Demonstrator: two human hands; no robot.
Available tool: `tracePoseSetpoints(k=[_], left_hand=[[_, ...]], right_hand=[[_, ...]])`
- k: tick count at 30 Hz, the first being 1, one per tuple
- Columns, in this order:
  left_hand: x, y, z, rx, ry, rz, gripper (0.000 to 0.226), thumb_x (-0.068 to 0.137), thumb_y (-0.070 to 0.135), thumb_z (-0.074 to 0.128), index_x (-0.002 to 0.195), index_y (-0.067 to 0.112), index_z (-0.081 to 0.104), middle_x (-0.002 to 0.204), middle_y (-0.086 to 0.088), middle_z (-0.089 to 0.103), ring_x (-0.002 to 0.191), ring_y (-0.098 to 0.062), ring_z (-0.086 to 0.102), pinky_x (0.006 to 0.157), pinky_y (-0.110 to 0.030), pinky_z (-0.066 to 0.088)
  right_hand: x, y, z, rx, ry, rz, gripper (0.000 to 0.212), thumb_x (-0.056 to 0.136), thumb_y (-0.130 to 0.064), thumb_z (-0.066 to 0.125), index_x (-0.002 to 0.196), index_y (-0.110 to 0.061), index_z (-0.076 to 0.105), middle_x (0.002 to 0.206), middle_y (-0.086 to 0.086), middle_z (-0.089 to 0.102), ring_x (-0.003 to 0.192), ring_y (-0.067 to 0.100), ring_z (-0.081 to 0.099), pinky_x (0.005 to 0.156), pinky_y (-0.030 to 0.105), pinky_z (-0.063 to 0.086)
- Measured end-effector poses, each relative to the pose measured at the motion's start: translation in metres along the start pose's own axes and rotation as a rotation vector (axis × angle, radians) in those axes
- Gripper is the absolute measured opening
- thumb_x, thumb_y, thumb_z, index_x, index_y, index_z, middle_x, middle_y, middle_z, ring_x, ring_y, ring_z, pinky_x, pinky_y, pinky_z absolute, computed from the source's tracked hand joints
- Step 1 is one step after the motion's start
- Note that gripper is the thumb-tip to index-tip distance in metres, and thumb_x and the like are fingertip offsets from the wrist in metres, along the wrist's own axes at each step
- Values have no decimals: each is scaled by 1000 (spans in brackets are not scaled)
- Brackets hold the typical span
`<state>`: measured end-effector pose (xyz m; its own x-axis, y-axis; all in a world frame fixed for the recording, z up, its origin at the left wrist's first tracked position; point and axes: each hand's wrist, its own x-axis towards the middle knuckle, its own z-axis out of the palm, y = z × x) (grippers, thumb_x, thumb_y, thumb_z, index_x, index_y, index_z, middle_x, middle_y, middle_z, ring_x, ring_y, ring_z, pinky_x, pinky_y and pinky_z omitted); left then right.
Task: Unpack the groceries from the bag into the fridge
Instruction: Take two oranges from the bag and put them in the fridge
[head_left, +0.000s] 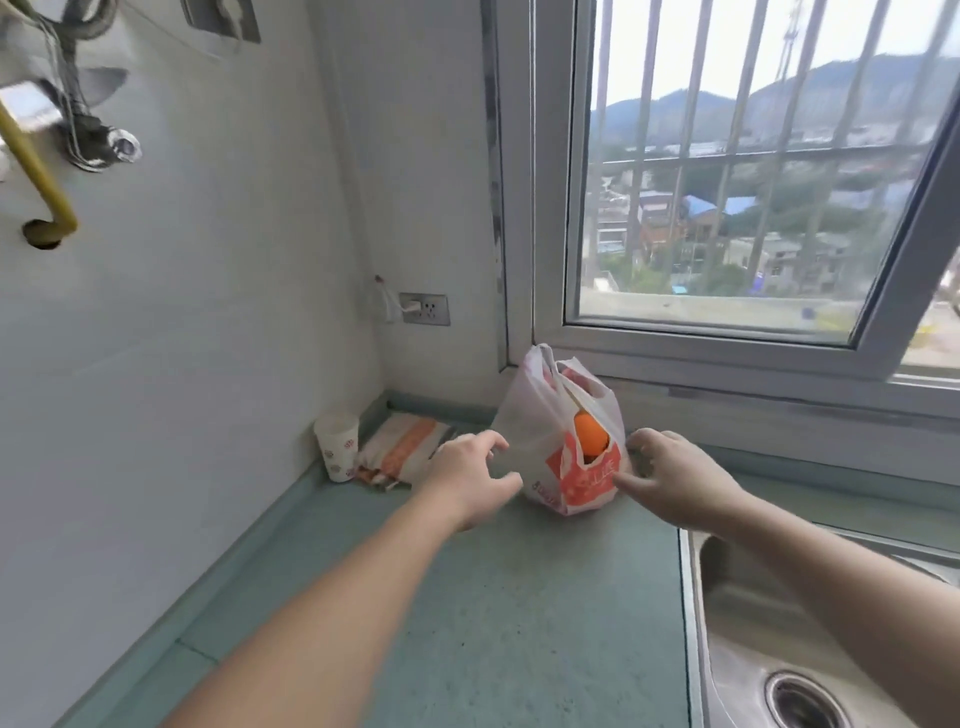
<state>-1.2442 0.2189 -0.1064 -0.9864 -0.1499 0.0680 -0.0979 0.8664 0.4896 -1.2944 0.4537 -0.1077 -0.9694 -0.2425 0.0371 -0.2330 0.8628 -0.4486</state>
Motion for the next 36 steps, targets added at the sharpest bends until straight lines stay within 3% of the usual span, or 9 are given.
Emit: tracePoseSetpoints(k=[13, 17, 19, 23, 25, 27, 29, 32, 36], left_hand=[[197, 4, 39, -590, -132, -18, 42, 97, 34, 47, 136, 20, 50, 131, 4, 54, 111, -16, 51, 91, -27, 41], [232, 18, 51, -733, -234, -78, 25, 100, 33, 41, 107, 18, 60, 92, 2, 54, 79, -13, 51, 72, -26, 40], [240, 24, 58, -784, -229, -95, 26, 101, 32, 41, 92, 13, 57, 79, -2, 51, 79, -21, 50, 70, -29, 38], [249, 32, 71, -917, -248, -126, 33, 94, 46, 46, 98, 14, 53, 114, -26, 62, 109, -39, 60, 90, -38, 45], [255, 31, 80, -944, -320, -158, 62, 76, 65, 48, 110, 14, 59, 115, -20, 66, 111, -36, 62, 102, -46, 45], [259, 30, 82, -924, -346, -168, 60, 77, 65, 46, 111, 17, 59, 115, -10, 67, 110, -27, 62, 104, -47, 44], [260, 29, 79, -890, -318, -145, 38, 91, 53, 45, 107, 20, 56, 113, -6, 63, 110, -24, 59, 103, -43, 43], [259, 22, 81, -819, -229, -104, 27, 92, 42, 51, 90, 16, 53, 88, -3, 59, 91, -26, 59, 91, -40, 47], [249, 8, 77, -628, -124, -61, 23, 98, 33, 43, 90, 16, 57, 83, 0, 56, 85, -25, 59, 80, -37, 51]], right_hand=[[142, -30, 28, -30, 84, 178, 57, 86, -43, 58, 135, -17, 49, 135, 3, 56, 121, 21, 54, 97, 34, 45], [173, -39, 34, 37, 91, 201, 57, 89, -43, 55, 138, -15, 45, 135, 5, 56, 118, 24, 54, 91, 34, 45], [181, -38, 41, 64, 74, 219, 56, 90, -39, 54, 140, -17, 43, 134, 5, 56, 117, 25, 55, 90, 33, 45], [192, -31, 49, 81, 28, 227, 53, 90, -34, 53, 140, -17, 43, 137, 4, 55, 120, 24, 54, 93, 32, 44], [195, -28, 51, 88, 15, 223, 51, 90, -33, 53, 138, -17, 45, 136, 4, 55, 119, 24, 54, 93, 33, 45], [199, -25, 53, 103, 27, 223, 53, 89, -34, 54, 138, -18, 47, 137, 1, 55, 121, 22, 53, 96, 33, 45], [204, -23, 54, 124, 64, 227, 48, 87, -40, 55, 131, -20, 54, 130, -1, 60, 115, 21, 57, 91, 33, 47], [207, -20, 53, 149, 165, 228, 31, 86, -51, 57, 94, -22, 67, 93, -4, 69, 86, 19, 63, 76, 36, 53], [208, -9, 46, 85, 275, 271, 18, 85, -27, 57, 71, -15, 58, 75, 4, 64, 76, 29, 61, 64, 34, 50]])
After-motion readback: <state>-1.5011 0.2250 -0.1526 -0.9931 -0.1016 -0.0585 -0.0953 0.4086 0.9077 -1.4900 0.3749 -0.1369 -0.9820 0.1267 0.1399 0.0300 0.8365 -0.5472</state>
